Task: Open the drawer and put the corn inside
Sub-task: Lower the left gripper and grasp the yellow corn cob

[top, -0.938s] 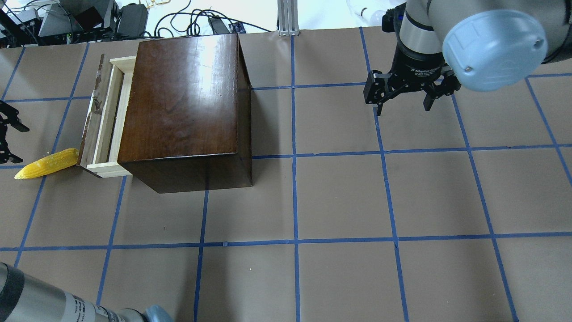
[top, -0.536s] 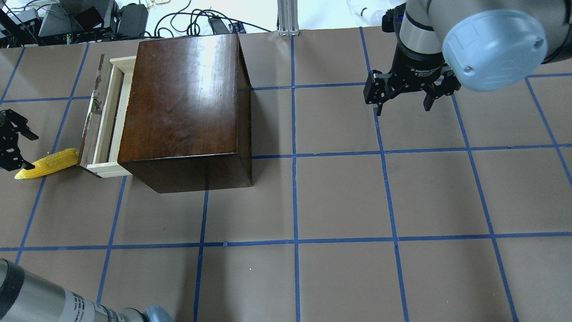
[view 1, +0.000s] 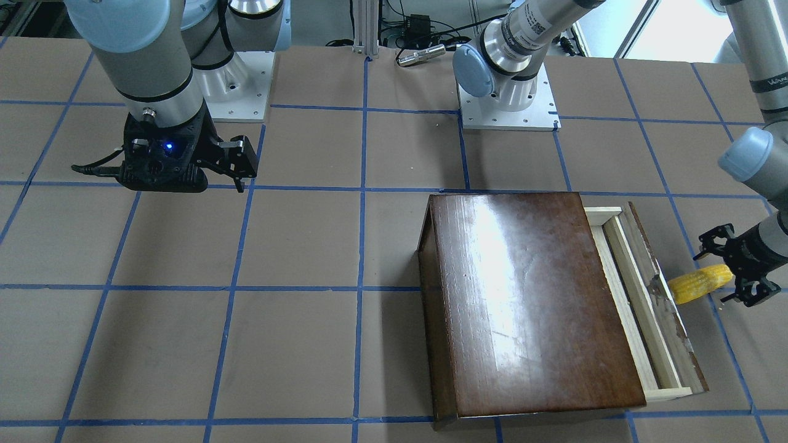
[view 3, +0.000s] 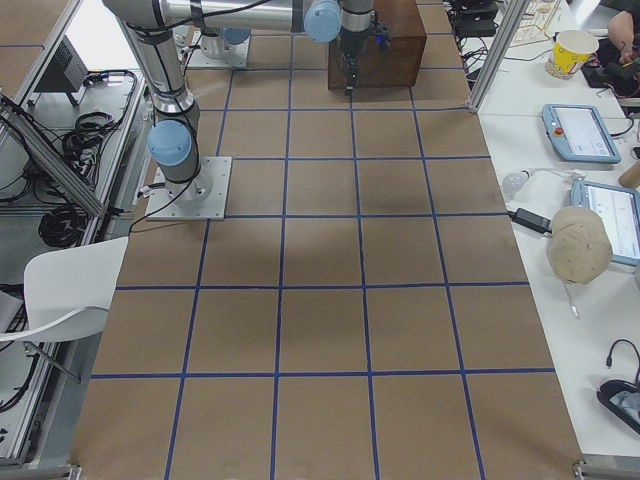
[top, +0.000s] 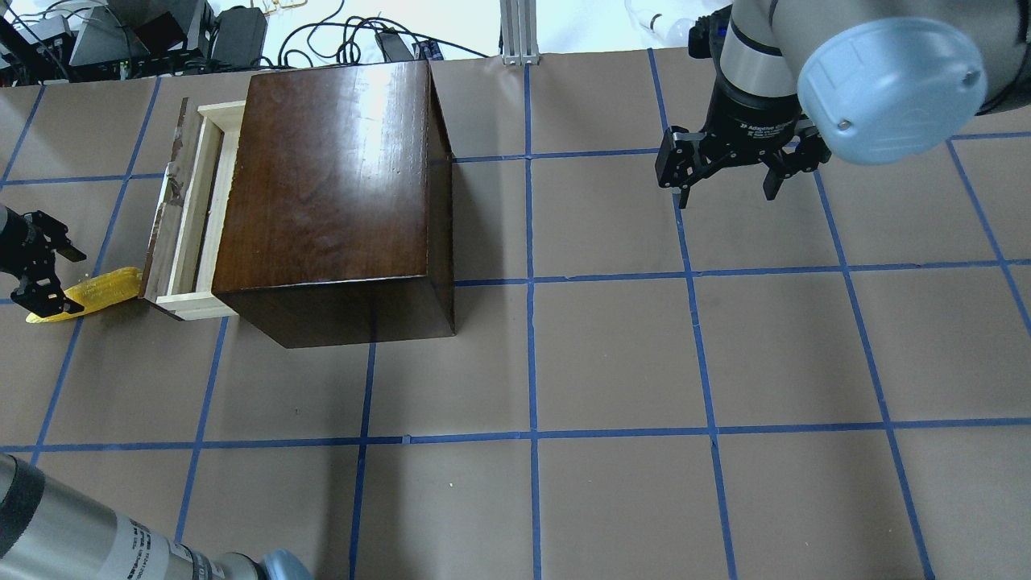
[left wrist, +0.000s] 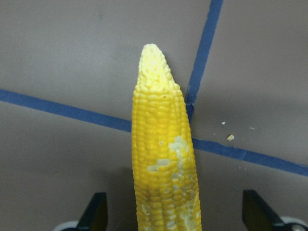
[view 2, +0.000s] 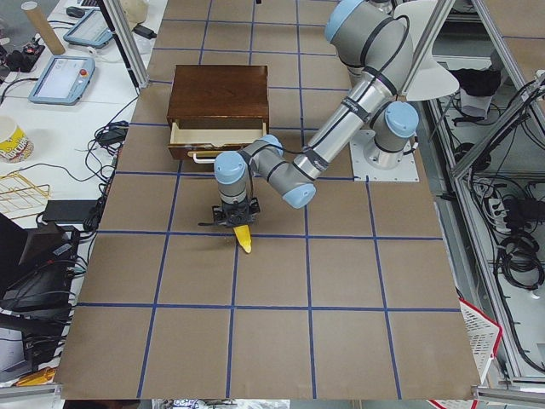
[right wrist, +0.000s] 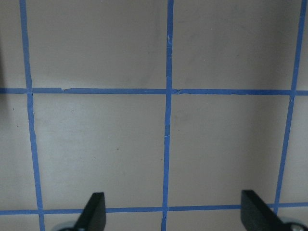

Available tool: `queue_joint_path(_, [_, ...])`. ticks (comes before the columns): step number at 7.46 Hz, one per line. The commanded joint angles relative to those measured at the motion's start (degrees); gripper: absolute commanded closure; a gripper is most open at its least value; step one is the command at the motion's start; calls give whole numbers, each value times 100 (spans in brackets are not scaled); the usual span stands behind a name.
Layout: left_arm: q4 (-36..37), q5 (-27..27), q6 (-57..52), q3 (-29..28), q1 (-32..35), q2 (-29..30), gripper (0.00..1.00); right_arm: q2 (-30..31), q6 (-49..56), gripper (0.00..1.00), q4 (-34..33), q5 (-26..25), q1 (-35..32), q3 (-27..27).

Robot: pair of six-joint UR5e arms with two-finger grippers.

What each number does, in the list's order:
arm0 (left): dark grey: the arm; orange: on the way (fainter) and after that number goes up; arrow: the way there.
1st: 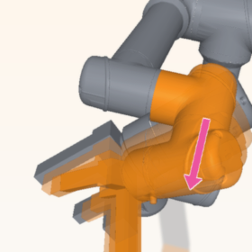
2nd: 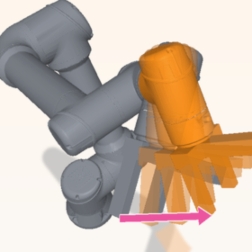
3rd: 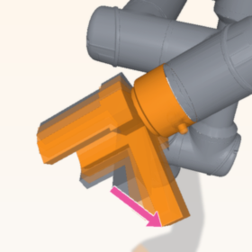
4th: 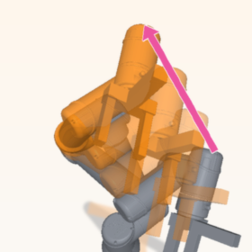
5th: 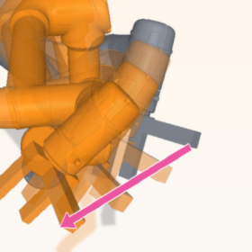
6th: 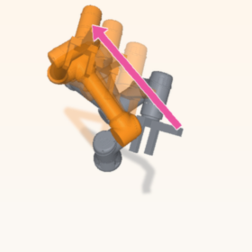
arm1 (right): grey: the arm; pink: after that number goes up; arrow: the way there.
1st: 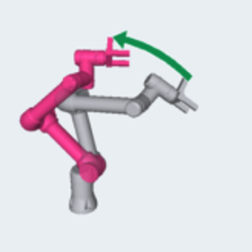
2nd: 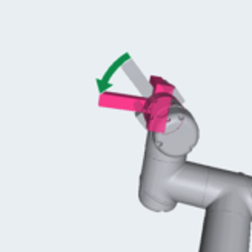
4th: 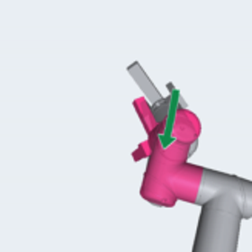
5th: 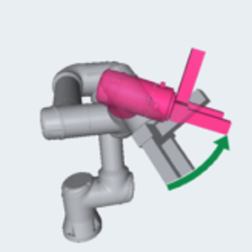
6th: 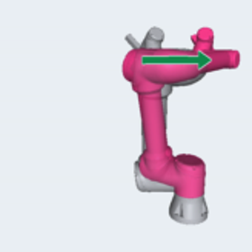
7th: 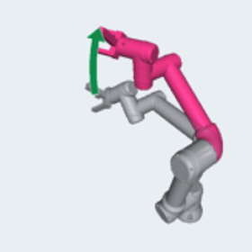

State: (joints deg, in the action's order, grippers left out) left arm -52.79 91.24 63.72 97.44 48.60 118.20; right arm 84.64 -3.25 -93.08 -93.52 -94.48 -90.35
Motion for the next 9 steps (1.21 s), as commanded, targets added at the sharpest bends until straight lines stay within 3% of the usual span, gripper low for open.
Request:
queue_joint_path(1, [32, 7, 44, 3, 0, 45, 5, 0, 0, 0, 0, 0, 0, 0])
queue_joint_path(3, [32, -1, 44, 30, 0, 141, 7, 0, 0, 0, 0, 0, 0, 0])
queue_joint_path(5, [32, -10, 35, 12, 0, 177, 22, 0, 0, 0, 0, 0, 0, 0])
queue_joint_path(9, [-12, -344, 53, -5, 0, 142, 78, 0, 0, 0, 0, 0, 0, 0])
